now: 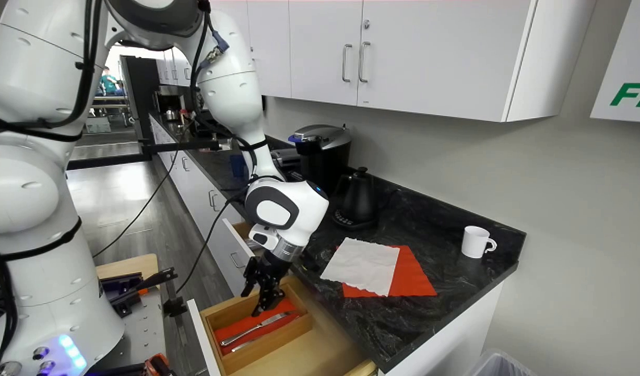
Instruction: Put the fork and knife inside the box in the drawer
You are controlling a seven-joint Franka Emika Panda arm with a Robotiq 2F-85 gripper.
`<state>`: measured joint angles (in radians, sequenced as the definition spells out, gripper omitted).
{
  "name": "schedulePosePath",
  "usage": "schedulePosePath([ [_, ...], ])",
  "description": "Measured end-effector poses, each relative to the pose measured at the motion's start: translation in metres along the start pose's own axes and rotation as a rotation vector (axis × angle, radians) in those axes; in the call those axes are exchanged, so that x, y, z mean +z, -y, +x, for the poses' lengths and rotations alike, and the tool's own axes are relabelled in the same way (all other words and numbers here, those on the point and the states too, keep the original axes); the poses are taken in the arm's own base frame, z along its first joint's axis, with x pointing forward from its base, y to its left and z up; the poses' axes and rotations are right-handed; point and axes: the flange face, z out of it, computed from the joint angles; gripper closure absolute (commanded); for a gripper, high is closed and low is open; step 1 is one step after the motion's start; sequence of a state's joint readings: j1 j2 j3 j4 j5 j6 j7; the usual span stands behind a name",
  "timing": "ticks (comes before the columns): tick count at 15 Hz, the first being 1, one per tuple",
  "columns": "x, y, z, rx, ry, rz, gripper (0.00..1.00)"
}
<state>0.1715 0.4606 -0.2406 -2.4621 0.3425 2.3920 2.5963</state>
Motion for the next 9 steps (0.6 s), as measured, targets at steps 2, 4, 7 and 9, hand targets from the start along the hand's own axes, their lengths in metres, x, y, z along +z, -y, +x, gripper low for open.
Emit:
schedulePosePath([
  [2,-0.002,0.011,0.005,0.009,-0.008,-0.006,0.16],
  [4,-0.007,0.022,0.01,0.019,-0.013,-0.014,0.03],
  [7,-0.009,0.027,0.012,0.023,-0.012,-0.019,0.01],
  [9,-0.009,0.027,0.012,0.022,-0.013,-0.02,0.01],
])
